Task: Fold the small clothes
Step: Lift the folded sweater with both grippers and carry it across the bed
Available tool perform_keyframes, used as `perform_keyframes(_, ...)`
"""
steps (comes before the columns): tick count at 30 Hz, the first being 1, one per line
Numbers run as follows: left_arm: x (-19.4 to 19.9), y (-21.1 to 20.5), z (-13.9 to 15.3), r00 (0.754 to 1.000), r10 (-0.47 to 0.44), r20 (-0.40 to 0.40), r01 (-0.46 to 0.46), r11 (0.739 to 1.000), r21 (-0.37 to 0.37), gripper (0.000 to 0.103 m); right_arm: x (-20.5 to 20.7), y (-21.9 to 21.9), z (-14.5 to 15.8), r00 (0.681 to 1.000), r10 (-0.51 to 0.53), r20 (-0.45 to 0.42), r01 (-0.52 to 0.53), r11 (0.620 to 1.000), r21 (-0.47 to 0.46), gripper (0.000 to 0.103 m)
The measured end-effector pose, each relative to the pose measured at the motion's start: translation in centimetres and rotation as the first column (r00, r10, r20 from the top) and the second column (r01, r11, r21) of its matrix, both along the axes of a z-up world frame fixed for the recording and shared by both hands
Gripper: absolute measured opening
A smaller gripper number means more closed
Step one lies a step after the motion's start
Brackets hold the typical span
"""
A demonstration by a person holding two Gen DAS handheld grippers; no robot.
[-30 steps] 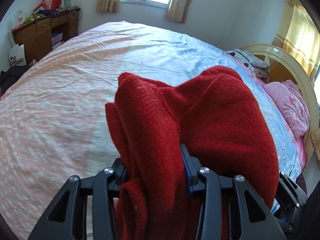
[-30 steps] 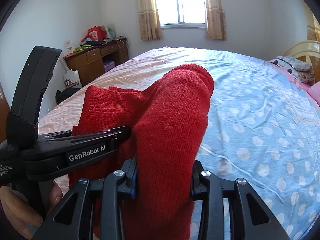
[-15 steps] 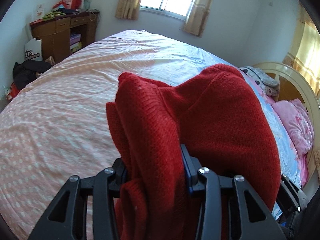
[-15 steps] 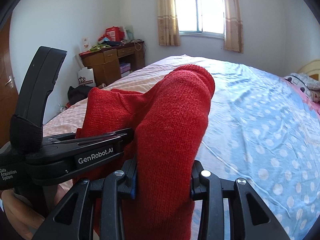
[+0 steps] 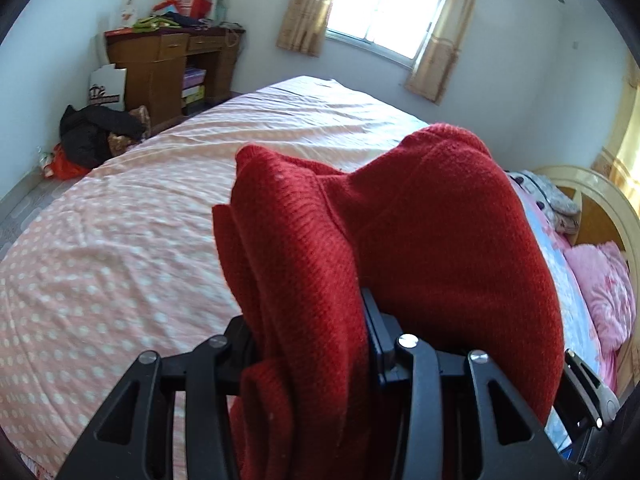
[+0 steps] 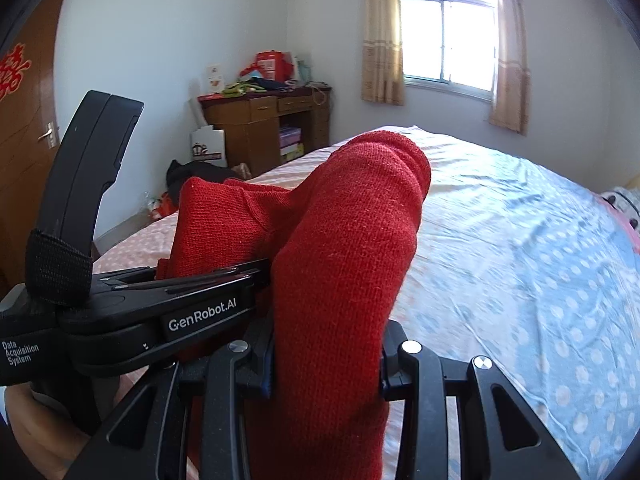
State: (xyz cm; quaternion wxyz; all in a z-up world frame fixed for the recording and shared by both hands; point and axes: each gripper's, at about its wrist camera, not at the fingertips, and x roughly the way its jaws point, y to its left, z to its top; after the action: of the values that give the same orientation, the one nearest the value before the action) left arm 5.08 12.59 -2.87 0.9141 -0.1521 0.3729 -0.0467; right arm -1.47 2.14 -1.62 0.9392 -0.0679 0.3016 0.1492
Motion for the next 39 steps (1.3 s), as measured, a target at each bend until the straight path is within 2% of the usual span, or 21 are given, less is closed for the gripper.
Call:
perform_keyframes(14, 0.6, 5.7, -0.2, 0.991, 0.131, 0.013, -0.131, 0.991, -0.026, 0.044, 2.0, 5.7, 0.0, 0.990, 0.130, 0.049, -0.128, 0.991, -0.039, 0.038)
perform_keyframes(22, 1.0, 7.9, -0.3, 0.979, 0.201, 0.028, -0.201, 0.979, -0.025, 0.044, 3.1, 7.6, -0.4, 0.981, 0.181, 0.072, -0.178, 0.983, -0.048, 0.038)
perform_keyframes(29, 2.0, 8.9, -0.5, 0.975, 0.222, 0.028, -0.221, 0.975, -0.023, 0.044, 3.7, 8.0, -1.1, 0.976, 0.203, 0.079, -0.200, 0.979, -0.048, 0.037)
perform_keyframes(39, 5.0, 9.7, -1.1, 0.967, 0.254, 0.032, -0.255, 0.966, 0.051, 0.043, 6.8, 7.7, -3.1, 0.972, 0.219, 0.080, -0.220, 0.976, 0.000, 0.037)
